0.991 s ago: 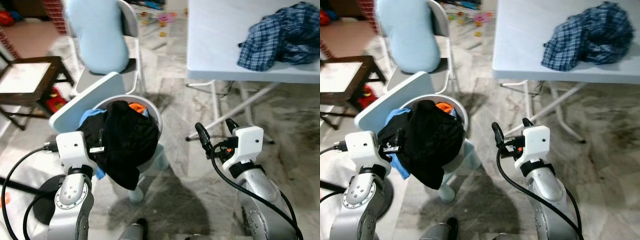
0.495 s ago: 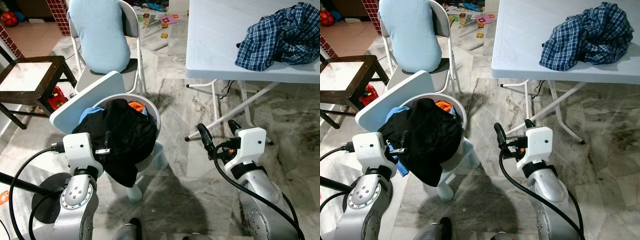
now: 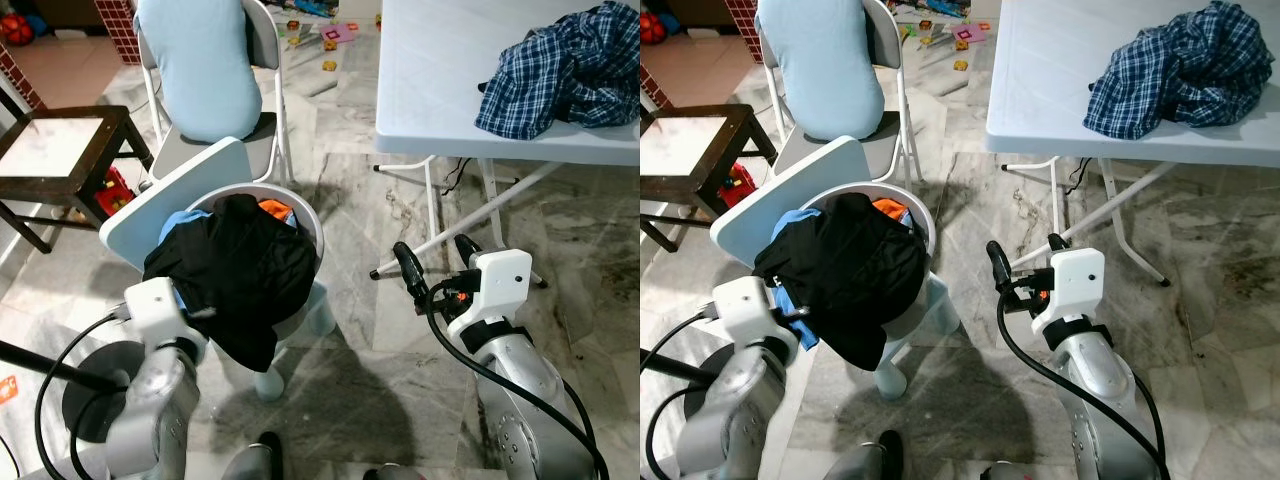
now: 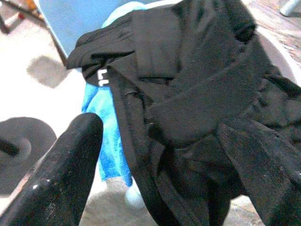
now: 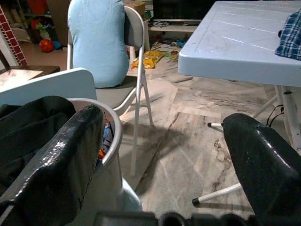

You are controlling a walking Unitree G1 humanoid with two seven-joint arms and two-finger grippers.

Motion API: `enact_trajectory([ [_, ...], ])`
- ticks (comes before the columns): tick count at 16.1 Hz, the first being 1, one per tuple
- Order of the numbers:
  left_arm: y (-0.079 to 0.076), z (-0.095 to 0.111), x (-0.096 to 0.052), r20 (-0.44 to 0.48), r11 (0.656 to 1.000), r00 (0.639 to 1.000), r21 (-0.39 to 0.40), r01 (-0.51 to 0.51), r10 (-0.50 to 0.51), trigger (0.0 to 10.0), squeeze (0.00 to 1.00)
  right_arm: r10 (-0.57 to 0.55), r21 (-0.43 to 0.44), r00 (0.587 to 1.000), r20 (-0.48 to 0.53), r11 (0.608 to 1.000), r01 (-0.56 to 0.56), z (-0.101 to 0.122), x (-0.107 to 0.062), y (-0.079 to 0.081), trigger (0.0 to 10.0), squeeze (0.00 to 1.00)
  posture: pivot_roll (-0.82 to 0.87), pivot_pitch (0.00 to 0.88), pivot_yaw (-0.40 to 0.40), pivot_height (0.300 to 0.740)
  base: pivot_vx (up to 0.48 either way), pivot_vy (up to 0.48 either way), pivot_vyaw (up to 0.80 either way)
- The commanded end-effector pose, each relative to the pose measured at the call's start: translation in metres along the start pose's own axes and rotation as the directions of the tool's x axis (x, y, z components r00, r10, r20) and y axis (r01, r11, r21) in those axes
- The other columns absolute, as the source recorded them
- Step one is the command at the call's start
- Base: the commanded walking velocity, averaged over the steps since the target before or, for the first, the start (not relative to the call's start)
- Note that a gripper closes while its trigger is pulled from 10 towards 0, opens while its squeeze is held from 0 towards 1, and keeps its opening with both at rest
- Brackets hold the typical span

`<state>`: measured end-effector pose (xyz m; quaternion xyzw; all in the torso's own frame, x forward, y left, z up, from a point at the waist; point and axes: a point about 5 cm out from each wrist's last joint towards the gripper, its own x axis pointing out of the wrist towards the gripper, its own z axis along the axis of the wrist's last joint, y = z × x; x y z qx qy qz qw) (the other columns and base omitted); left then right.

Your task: Hang hanger

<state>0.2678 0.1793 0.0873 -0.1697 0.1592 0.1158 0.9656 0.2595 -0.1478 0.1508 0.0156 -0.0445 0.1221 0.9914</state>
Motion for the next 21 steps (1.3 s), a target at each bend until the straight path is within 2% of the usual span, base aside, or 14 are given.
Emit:
enact_trajectory([
  [1,0.0,-0.008,0.002,-0.04,0.998,0.999,-0.051,-0.025,0.023,10.0,0.0,0.007,0.003,1.0,-0.013,1.0,-0.007,-0.001,0.0,0.002,10.0,0.0,-0.06,0.221,-0.004,0.74,0.0,0.0,0.0],
  [3,-0.004,-0.005,0.009,-0.027,0.996,1.0,-0.086,-0.016,0.014,10.0,0.0,0.007,-0.004,1.0,-0.014,1.0,-0.007,0.001,-0.001,0.001,10.0,0.0,-0.08,0.225,-0.011,0.74,0.0,0.0,0.0],
  [5,-0.007,-0.015,0.026,-0.083,0.987,0.996,-0.159,0.001,-0.014,10.0,0.0,0.012,-0.015,1.0,-0.017,1.0,-0.012,0.004,-0.002,0.0,10.0,0.0,-0.11,0.233,-0.018,0.74,0.0,0.0,0.0],
  [7,-0.009,-0.016,0.033,-0.081,0.985,0.997,-0.171,0.0,-0.014,10.0,0.0,0.025,-0.014,0.999,-0.025,1.0,-0.026,0.007,-0.004,0.0,10.0,0.0,-0.13,0.238,-0.031,0.74,0.0,0.0,0.0],
  [9,-0.016,-0.022,0.04,-0.095,0.98,0.995,-0.198,-0.007,-0.012,10.0,0.0,0.032,-0.036,0.999,-0.039,0.999,-0.033,0.008,-0.009,-0.003,10.0,0.0,-0.17,0.243,-0.044,0.74,0.0,0.0,0.0],
  [11,-0.019,-0.025,0.043,-0.087,0.98,0.996,-0.197,-0.013,-0.004,10.0,0.0,0.028,-0.052,0.999,-0.045,0.998,-0.031,0.011,-0.012,-0.006,10.0,0.0,-0.19,0.25,-0.052,0.74,0.0,0.0,0.0],
  [16,-0.012,-0.019,0.056,-0.048,0.98,0.999,-0.195,-0.034,0.025,10.0,0.0,0.015,-0.059,0.998,-0.065,0.998,-0.019,0.013,-0.02,-0.009,10.0,0.0,-0.22,0.268,-0.072,0.74,0.0,0.0,0.0],
  [18,-0.008,-0.016,0.058,-0.02,0.98,0.998,-0.184,-0.07,0.067,10.0,0.0,0.016,-0.06,0.997,-0.069,0.998,-0.02,0.013,-0.021,-0.009,10.0,0.0,-0.22,0.271,-0.076,0.74,0.0,0.0,0.0],
  [19,-0.004,-0.009,0.058,0.03,0.983,0.994,-0.149,-0.104,0.109,6.5,0.0,0.015,-0.062,0.997,-0.073,0.998,-0.019,0.013,-0.022,-0.009,10.0,0.0,-0.22,0.273,-0.077,0.74,0.0,0.0,0.0],
  [20,-0.004,-0.006,0.057,0.056,0.984,0.991,-0.135,-0.115,0.124,5.4,0.0,0.013,-0.063,0.997,-0.076,0.998,-0.018,0.013,-0.023,-0.009,10.0,0.0,-0.22,0.273,-0.078,0.74,0.0,0.0,0.0],
  [21,-0.003,0.001,0.056,0.105,0.987,0.984,-0.092,-0.131,0.14,0.0,0.0,0.006,-0.064,0.997,-0.079,0.998,-0.011,0.013,-0.023,-0.011,10.0,0.0,-0.22,0.276,-0.077,0.74,0.0,0.0,0.0],
])
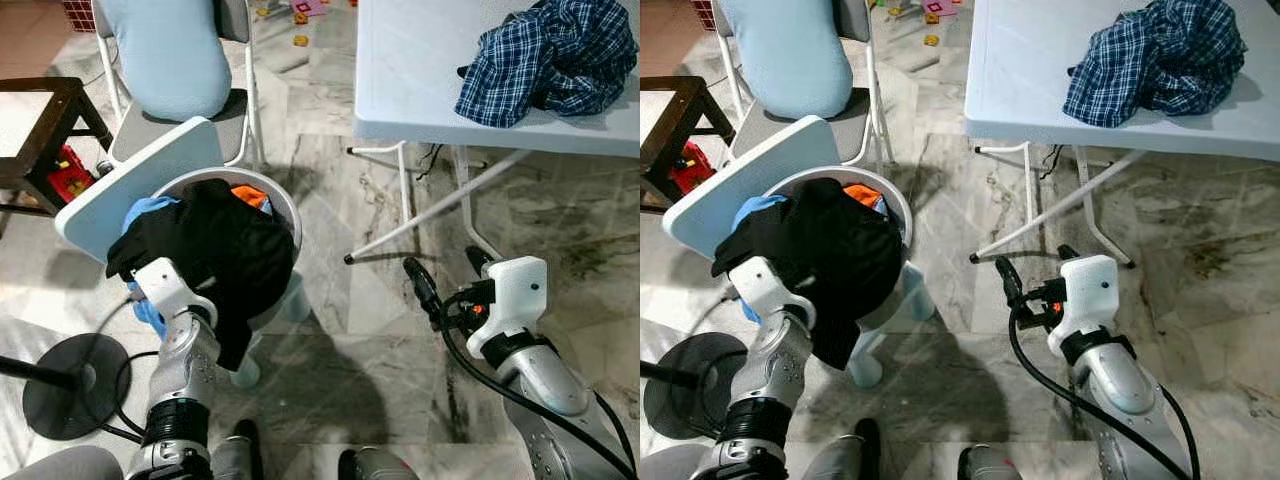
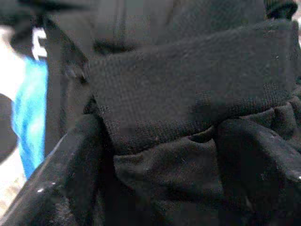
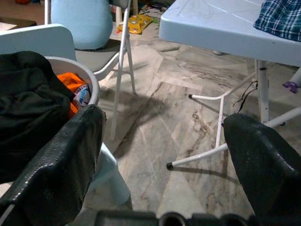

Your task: Hang hanger

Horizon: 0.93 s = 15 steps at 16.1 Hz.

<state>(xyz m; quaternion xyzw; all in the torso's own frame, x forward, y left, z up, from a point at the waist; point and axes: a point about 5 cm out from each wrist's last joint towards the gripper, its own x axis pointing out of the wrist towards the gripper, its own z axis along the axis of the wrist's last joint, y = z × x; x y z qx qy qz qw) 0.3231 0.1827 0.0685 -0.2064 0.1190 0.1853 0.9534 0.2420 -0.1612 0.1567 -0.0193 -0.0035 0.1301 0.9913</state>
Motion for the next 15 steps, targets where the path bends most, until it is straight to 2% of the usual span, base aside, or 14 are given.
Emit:
enact_trajectory([
  [1,0.001,0.004,-0.002,0.04,0.999,0.999,0.03,-0.017,0.015,0.0,0.0,-0.01,-0.005,1.0,0.01,1.0,0.01,0.004,-0.003,-0.003,10.0,0.0,-0.21,0.279,-0.078,0.74,0.0,0.0,0.0],
  [4,-0.002,0.007,-0.001,0.071,0.998,0.997,0.065,-0.009,0.005,0.0,0.0,-0.01,-0.002,1.0,0.009,1.0,0.01,0.005,-0.001,-0.002,10.0,0.0,-0.21,0.278,-0.075,0.74,0.0,0.0,0.0],
  [5,-0.002,0.006,-0.002,0.086,0.99,0.996,0.144,-0.014,0.002,0.0,0.0,-0.01,0.0,1.0,0.008,1.0,0.01,0.004,0.0,-0.001,10.0,0.0,-0.2,0.275,-0.073,0.74,0.0,0.0,0.0],
  [6,-0.002,0.006,-0.002,0.095,0.983,0.995,0.182,-0.022,0.005,0.0,0.0,-0.009,0.001,1.0,0.007,1.0,0.009,0.004,0.001,-0.001,10.0,0.0,-0.2,0.273,-0.071,0.74,0.0,0.0,0.0],
  [9,0.0,0.006,0.0,0.098,0.975,0.995,0.221,-0.019,-0.003,0.0,0.0,-0.013,0.002,1.0,0.01,1.0,0.013,0.003,0.001,-0.001,10.0,0.0,-0.2,0.268,-0.065,0.74,0.0,0.0,0.0],
  [11,-0.005,0.007,0.001,0.11,0.945,0.993,0.326,0.012,-0.051,0.0,0.0,-0.017,0.003,1.0,0.011,1.0,0.017,0.003,0.002,-0.001,10.0,0.0,-0.2,0.26,-0.059,0.74,0.0,0.0,0.0],
  [12,-0.007,0.006,0.001,0.105,0.929,0.992,0.368,0.028,-0.071,0.0,0.0,-0.019,0.003,1.0,0.013,1.0,0.019,0.003,0.003,-0.002,10.0,0.0,-0.2,0.257,-0.057,0.74,0.0,0.0,0.0],
  [13,-0.013,0.003,0.0,0.091,0.877,0.987,0.474,0.076,-0.134,0.0,0.0,-0.022,0.005,1.0,0.017,1.0,0.022,0.003,0.004,-0.001,10.0,0.0,-0.2,0.253,-0.052,0.74,0.0,0.0,0.0],
  [14,-0.017,0.0,-0.002,0.077,0.843,0.982,0.527,0.109,-0.175,0.0,0.0,-0.022,0.006,1.0,0.018,1.0,0.022,0.003,0.004,-0.001,10.0,0.0,-0.2,0.252,-0.053,0.74,0.0,0.0,0.0],
  [15,-0.019,-0.01,-0.004,0.014,0.779,0.973,0.602,0.177,-0.232,0.0,0.0,-0.021,0.007,1.0,0.017,1.0,0.021,0.003,0.004,0.0,10.0,0.0,-0.2,0.252,-0.054,0.74,0.0,0.0,0.0],
])
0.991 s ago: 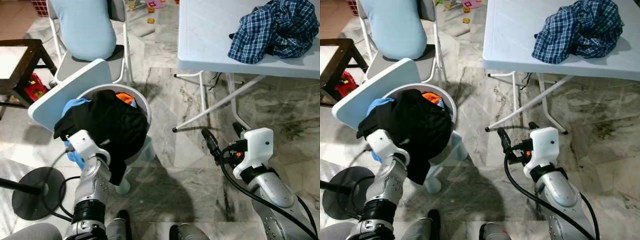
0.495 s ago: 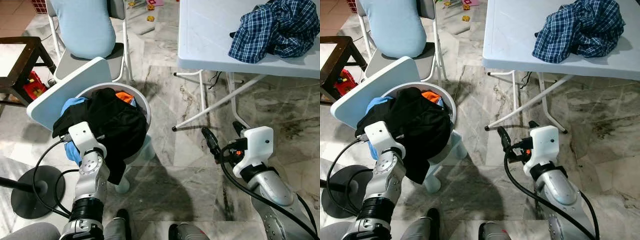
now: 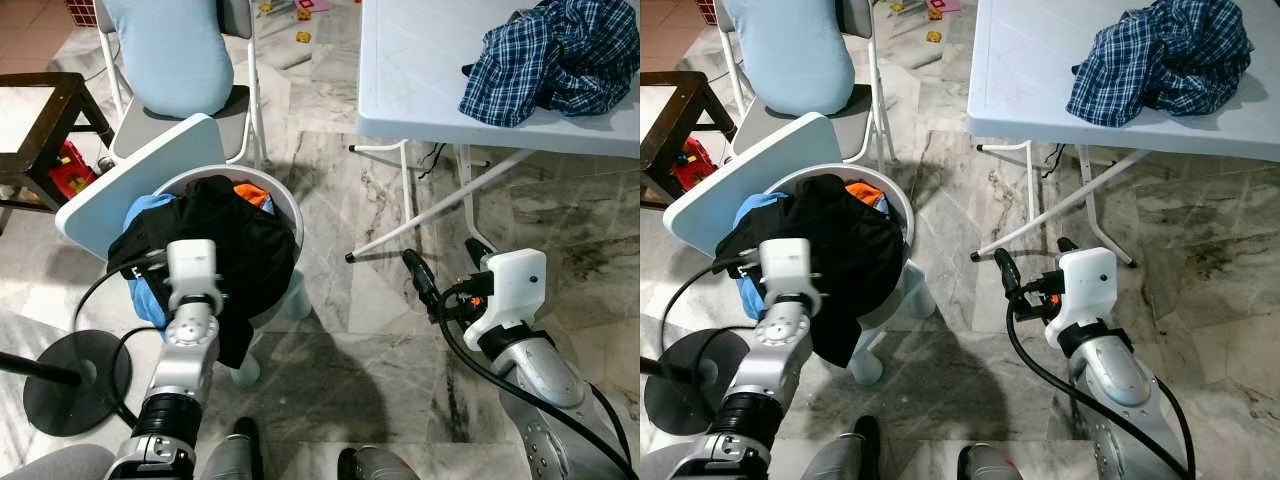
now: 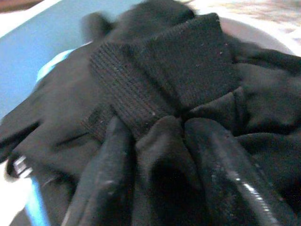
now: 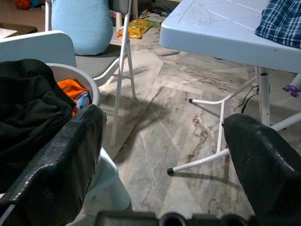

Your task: Hang hanger

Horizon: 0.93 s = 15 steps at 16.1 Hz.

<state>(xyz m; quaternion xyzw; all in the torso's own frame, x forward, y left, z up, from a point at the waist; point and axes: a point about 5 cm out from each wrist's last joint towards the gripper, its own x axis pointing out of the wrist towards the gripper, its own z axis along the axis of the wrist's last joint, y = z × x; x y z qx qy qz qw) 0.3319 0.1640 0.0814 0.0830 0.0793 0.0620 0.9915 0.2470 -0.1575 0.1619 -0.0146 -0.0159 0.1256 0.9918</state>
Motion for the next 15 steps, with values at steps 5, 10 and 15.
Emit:
enact_trajectory([
  [5,-0.016,-0.029,-0.021,-0.097,0.981,0.982,0.087,0.171,-0.162,0.0,0.0,0.0,0.007,1.0,-0.013,1.0,0.0,-0.005,0.0,0.001,10.0,0.0,-0.18,0.244,-0.049,0.74,0.0,0.0,0.0],
  [10,-0.013,-0.023,-0.03,-0.114,0.987,0.982,0.032,0.158,-0.153,10.0,0.0,0.01,0.014,1.0,-0.016,1.0,-0.01,-0.007,0.004,0.004,10.0,0.0,-0.17,0.25,-0.045,0.74,0.0,0.0,0.0],
  [15,-0.022,-0.004,-0.033,-0.11,0.989,0.987,-0.111,0.102,-0.114,10.0,1.0,0.008,0.015,1.0,-0.015,1.0,-0.008,-0.007,0.004,0.004,10.0,0.0,-0.18,0.253,-0.042,0.74,0.0,0.0,0.0],
])
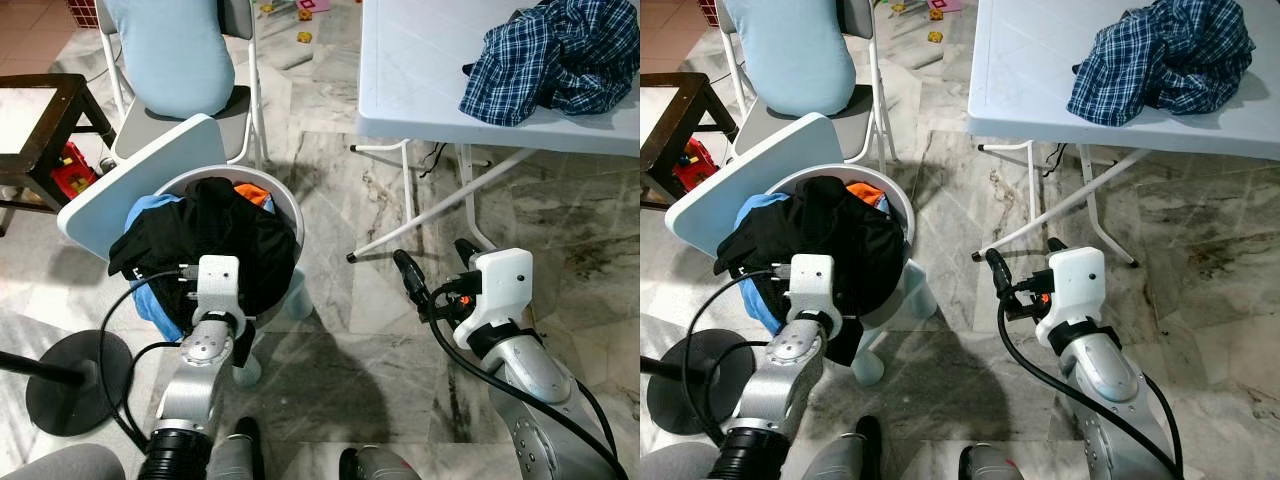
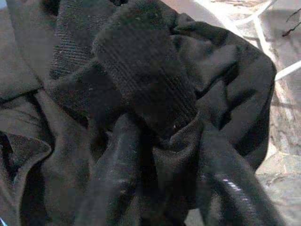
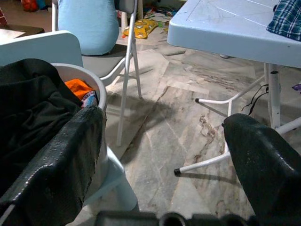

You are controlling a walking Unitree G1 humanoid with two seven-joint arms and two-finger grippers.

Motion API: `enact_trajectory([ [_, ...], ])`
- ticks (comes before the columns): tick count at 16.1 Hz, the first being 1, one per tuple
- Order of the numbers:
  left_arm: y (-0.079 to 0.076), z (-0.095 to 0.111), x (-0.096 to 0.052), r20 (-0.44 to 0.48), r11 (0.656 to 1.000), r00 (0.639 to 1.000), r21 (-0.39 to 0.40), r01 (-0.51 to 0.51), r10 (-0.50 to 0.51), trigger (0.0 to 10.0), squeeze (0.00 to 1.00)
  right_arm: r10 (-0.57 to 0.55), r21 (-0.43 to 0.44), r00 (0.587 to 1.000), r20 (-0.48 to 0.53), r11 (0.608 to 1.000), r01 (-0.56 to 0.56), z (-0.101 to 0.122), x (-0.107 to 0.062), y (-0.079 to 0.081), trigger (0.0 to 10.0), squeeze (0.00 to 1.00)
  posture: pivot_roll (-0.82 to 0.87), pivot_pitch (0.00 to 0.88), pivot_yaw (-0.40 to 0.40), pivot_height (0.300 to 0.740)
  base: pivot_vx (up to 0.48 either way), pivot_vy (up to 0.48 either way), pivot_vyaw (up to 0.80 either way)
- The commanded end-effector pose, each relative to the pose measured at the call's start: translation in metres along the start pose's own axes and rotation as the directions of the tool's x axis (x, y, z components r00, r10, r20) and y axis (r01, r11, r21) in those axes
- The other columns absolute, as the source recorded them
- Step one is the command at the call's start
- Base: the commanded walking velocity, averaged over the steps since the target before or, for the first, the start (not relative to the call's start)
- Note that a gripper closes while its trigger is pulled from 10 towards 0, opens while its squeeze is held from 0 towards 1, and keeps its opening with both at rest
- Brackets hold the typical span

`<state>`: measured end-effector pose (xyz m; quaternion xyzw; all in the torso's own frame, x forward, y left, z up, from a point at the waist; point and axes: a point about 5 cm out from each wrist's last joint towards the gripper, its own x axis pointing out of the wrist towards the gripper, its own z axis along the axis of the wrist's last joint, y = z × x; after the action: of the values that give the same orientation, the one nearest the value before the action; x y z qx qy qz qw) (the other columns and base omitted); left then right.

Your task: Hang hanger

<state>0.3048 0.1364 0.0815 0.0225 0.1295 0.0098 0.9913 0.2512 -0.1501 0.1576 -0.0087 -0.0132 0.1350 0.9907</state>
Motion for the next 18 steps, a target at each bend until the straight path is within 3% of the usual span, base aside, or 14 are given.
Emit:
enact_trajectory([
  [1,0.001,-0.003,-0.004,-0.023,1.0,0.999,-0.008,-0.025,0.025,10.0,1.0,-0.013,0.003,1.0,-0.011,1.0,0.013,-0.003,-0.002,-0.002,10.0,0.0,-0.18,0.254,-0.043,0.74,0.0,0.0,0.0],
  [5,-0.001,0.0,-0.01,-0.041,0.998,0.998,-0.051,-0.049,0.047,10.0,1.0,-0.01,0.005,1.0,-0.017,1.0,0.01,-0.004,-0.003,-0.001,10.0,0.0,-0.17,0.255,-0.043,0.74,0.0,0.0,0.0],
  [7,-0.005,-0.003,-0.015,-0.094,0.989,0.993,-0.123,-0.079,0.068,10.0,1.0,-0.006,0.006,1.0,-0.016,1.0,0.006,-0.004,-0.002,-0.001,10.0,0.0,-0.17,0.255,-0.044,0.74,0.0,0.0,0.0],
  [10,-0.009,-0.003,-0.02,-0.1,0.987,0.992,-0.135,-0.089,0.076,10.0,1.0,-0.002,0.004,1.0,-0.016,1.0,0.003,-0.004,-0.002,-0.001,10.0,0.0,-0.17,0.256,-0.047,0.74,0.0,0.0,0.0],
  [12,-0.004,0.0,-0.019,-0.119,0.98,0.987,-0.158,-0.123,0.104,10.0,1.0,-0.001,0.005,1.0,-0.018,1.0,0.001,-0.004,-0.002,0.0,10.0,0.0,-0.18,0.257,-0.046,0.74,0.0,0.0,0.0],
  [15,-0.011,0.014,-0.019,-0.091,0.976,0.992,-0.195,-0.099,0.083,10.0,1.0,0.001,0.006,1.0,-0.016,1.0,-0.001,-0.004,-0.001,0.0,10.0,0.0,-0.17,0.257,-0.047,0.74,0.0,0.0,0.0],
  [17,-0.012,0.016,-0.01,-0.085,0.965,0.993,-0.241,-0.101,0.083,10.0,1.0,0.002,0.007,1.0,-0.011,1.0,-0.002,-0.003,-0.001,0.001,10.0,0.0,-0.18,0.256,-0.049,0.74,0.0,0.0,0.0],
  [18,-0.013,0.019,-0.007,-0.072,0.962,0.994,-0.255,-0.094,0.078,10.0,0.67,0.002,0.007,1.0,-0.011,1.0,-0.002,-0.003,-0.001,0.001,10.0,0.0,-0.18,0.256,-0.05,0.74,0.0,0.0,0.0],
])
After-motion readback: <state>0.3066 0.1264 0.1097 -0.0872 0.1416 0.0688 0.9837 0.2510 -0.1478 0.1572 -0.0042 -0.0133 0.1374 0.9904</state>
